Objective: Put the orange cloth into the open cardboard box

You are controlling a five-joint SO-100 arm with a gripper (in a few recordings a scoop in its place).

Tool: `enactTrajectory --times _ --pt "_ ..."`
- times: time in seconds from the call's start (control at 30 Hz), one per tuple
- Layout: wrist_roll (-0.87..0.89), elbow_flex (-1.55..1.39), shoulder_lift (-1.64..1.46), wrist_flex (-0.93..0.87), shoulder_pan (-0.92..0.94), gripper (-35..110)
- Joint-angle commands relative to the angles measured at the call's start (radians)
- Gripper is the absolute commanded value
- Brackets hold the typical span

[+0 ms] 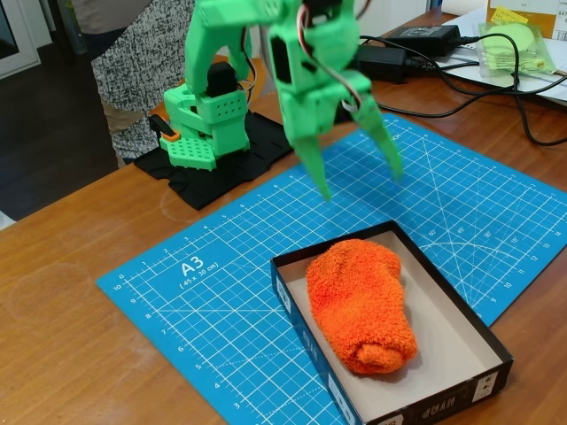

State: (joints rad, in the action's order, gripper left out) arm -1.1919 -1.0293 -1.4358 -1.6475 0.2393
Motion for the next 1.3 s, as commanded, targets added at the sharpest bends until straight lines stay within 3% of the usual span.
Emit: enactTrajectory --times 0.0,0.03,0.07,0.27,0.37,0.57,0.77,0.93,1.27 --pt "0.155 -0.078 -0.199 0.017 -0.040 23" --pt "0.275 -0.107 -0.259 0.060 -0.049 9" --pt "0.451 -0.173 -0.348 0.176 -0.043 6" --pt "1.068 -0.466 -0.772 0.489 0.009 0" --pt "1.223 -0.572 -0.905 0.522 -0.009 0" --pt "1.227 -0.962 -1.158 0.534 -0.153 0" --pt "1.135 -1.356 -1.402 0.604 -0.104 0" --pt "1.025 -1.772 -1.942 0.594 -0.055 0" --pt "1.081 -2.056 -1.940 0.563 -0.078 0"
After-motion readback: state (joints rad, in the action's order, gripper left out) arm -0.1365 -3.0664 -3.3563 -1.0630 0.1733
